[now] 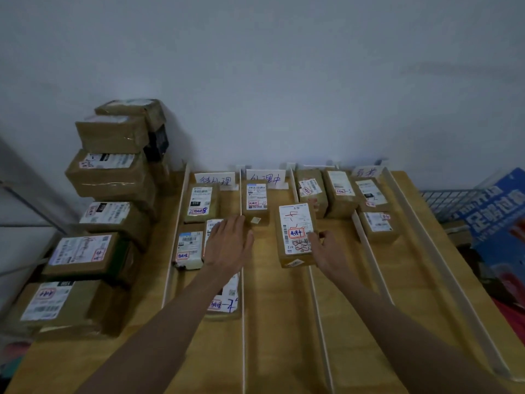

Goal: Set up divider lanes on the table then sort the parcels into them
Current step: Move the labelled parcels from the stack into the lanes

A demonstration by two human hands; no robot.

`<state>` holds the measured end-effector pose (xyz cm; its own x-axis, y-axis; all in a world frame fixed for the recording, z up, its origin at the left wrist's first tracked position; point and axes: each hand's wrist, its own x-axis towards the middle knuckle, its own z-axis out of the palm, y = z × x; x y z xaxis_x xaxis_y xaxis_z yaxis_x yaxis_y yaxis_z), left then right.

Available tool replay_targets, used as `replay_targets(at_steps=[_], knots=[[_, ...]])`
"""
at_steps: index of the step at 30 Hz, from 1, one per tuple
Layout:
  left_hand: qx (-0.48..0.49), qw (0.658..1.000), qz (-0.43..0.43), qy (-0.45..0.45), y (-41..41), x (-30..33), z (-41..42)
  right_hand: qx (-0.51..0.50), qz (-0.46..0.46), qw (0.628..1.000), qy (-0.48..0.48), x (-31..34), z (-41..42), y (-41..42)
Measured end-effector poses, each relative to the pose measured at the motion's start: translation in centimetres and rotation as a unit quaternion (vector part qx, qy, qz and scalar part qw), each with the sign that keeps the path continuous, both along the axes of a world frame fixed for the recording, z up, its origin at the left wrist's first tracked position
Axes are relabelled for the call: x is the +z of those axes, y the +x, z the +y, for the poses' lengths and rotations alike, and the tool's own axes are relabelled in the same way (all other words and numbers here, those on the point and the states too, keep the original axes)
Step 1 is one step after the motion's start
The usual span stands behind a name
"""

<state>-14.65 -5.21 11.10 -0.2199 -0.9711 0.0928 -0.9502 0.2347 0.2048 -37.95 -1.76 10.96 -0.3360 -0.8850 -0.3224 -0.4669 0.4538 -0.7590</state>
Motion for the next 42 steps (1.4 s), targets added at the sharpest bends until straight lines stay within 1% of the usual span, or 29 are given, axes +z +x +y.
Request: replay_targets(at_steps=[5, 8, 10, 12, 14, 16, 19, 22, 26, 31, 36, 42], knots=[[0.007, 1.000, 0.002, -0.002, -0.7, -0.9, -5.0, 0.007, 0.011, 1.000, -0.011, -1.5, -6.3, -1.2], [0.006, 1.000, 0.004, -0.004, -0.9, -2.0, -8.3, 0.001, 0.000, 1.000, -0.003, -2.0, -10.3, -0.8], [0.010, 1.000, 0.003, 0.001, -1.0, -3.0, -10.4, -0.005, -0.012, 1.000, -0.016, -3.5, -13.2, -0.8], [0.013, 1.000, 0.001, 0.011, -1.1, -4.0, -12.2, -0.018, -0.017, 1.000, -0.011, -6.7, -16.2, -1.5], [0.014, 1.000, 0.001, 0.023, -1.2, -5.0, -13.7, -0.024, -0.010, 1.000, 0.011, -6.6, -17.9, -0.7], [0.012, 0.999, 0.002, 0.033, -1.4, -6.4, -15.1, -0.026, 0.032, 0.999, 0.020, -6.7, -19.3, -0.1], [-0.005, 0.998, 0.004, 0.063, -1.8, -8.3, -16.7, -0.009, 0.100, 0.993, 0.055, -8.6, -21.3, 0.0], [-0.024, 0.995, -0.017, 0.094, -2.4, -10.0, -17.8, 0.009, 0.134, 0.989, 0.070, -10.0, -22.7, 0.0], [-0.038, 0.991, -0.042, 0.119, -2.8, -11.6, -18.6, 0.006, 0.138, 0.988, 0.072, -11.2, -24.4, -0.1], [-0.042, 0.990, -0.048, 0.124, -2.8, -12.7, -19.5, 0.012, 0.189, 0.978, 0.084, -12.0, -26.0, -0.2], [-0.040, 0.990, -0.050, 0.123, -2.4, -12.4, -19.9, 0.003, 0.180, 0.982, 0.059, -12.0, -26.3, -0.1], [-0.025, 0.995, -0.041, 0.084, -1.3, -9.8, -19.3, 0.045, 0.202, 0.978, 0.027, -10.0, -24.9, 0.5]])
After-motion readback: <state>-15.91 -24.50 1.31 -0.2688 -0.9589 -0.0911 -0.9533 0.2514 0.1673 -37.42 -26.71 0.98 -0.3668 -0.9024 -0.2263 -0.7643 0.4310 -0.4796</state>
